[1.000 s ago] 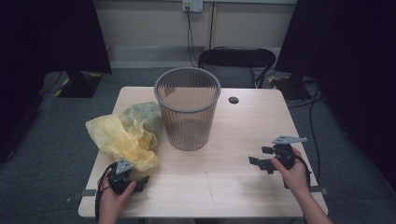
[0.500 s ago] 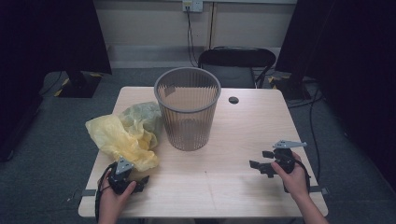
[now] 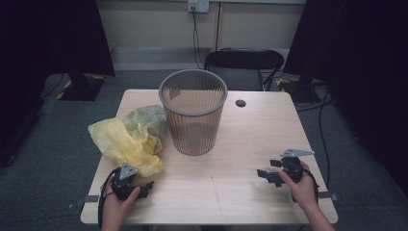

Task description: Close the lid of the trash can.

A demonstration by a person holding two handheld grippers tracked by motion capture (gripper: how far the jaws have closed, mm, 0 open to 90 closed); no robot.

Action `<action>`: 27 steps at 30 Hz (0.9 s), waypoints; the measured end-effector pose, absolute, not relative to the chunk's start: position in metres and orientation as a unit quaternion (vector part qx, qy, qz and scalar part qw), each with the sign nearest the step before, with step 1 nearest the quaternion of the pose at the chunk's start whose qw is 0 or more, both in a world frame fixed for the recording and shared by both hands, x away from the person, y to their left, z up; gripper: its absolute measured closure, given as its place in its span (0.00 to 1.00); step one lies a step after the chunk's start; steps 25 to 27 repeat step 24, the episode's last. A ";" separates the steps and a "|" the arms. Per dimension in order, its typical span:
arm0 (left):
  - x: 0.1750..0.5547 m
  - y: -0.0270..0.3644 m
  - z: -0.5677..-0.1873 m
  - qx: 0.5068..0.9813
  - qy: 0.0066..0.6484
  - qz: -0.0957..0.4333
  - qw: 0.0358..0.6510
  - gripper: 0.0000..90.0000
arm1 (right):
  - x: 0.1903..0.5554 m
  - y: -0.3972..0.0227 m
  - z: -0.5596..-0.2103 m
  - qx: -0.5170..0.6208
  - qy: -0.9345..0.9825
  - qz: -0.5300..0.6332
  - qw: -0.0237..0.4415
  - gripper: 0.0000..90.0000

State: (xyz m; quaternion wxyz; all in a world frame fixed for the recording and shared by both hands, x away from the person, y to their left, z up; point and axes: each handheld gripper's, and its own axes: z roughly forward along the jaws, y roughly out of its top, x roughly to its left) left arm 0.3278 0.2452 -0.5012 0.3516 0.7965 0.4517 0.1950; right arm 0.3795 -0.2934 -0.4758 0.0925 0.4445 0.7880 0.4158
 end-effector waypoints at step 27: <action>0.328 0.245 -0.501 0.796 0.452 0.195 0.352 0.16 | 0.374 -0.293 -0.490 0.430 0.812 0.376 0.119 0.19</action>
